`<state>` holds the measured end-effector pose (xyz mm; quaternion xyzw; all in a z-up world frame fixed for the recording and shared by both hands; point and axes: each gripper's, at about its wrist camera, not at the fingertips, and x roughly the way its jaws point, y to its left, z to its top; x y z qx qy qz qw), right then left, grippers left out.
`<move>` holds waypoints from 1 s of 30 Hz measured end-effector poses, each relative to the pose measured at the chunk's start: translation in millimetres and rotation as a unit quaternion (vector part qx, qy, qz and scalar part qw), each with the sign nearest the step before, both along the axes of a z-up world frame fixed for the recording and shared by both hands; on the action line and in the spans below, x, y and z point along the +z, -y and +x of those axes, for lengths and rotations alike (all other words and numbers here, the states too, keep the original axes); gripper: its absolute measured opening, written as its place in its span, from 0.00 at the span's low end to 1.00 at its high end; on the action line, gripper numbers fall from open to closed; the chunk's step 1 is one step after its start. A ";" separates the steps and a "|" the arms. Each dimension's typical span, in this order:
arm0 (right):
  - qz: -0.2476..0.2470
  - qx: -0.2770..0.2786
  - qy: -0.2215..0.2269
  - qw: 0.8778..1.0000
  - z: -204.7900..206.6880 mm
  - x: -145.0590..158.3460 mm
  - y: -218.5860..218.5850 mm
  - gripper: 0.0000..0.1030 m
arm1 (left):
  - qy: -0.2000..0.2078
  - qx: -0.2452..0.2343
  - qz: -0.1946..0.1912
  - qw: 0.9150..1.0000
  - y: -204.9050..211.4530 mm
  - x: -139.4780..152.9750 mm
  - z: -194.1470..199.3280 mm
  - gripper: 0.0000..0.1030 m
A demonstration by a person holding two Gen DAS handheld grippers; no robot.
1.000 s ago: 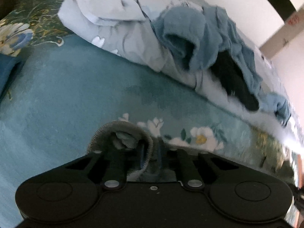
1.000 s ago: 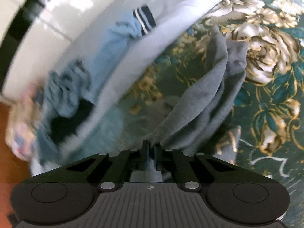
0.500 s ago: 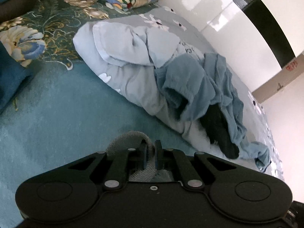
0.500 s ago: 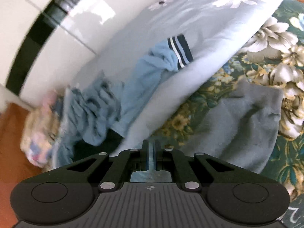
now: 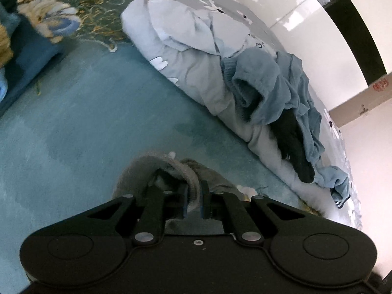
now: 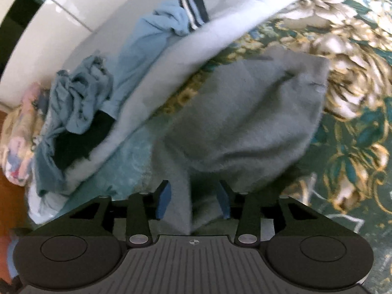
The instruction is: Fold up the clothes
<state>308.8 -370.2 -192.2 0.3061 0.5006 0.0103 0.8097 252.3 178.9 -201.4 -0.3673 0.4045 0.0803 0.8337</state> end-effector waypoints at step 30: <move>0.078 -0.107 0.004 0.991 21.6 7.8 -1.8 0.02 | -0.013 -0.019 0.028 0.999 10.2 19.1 30.1 0.03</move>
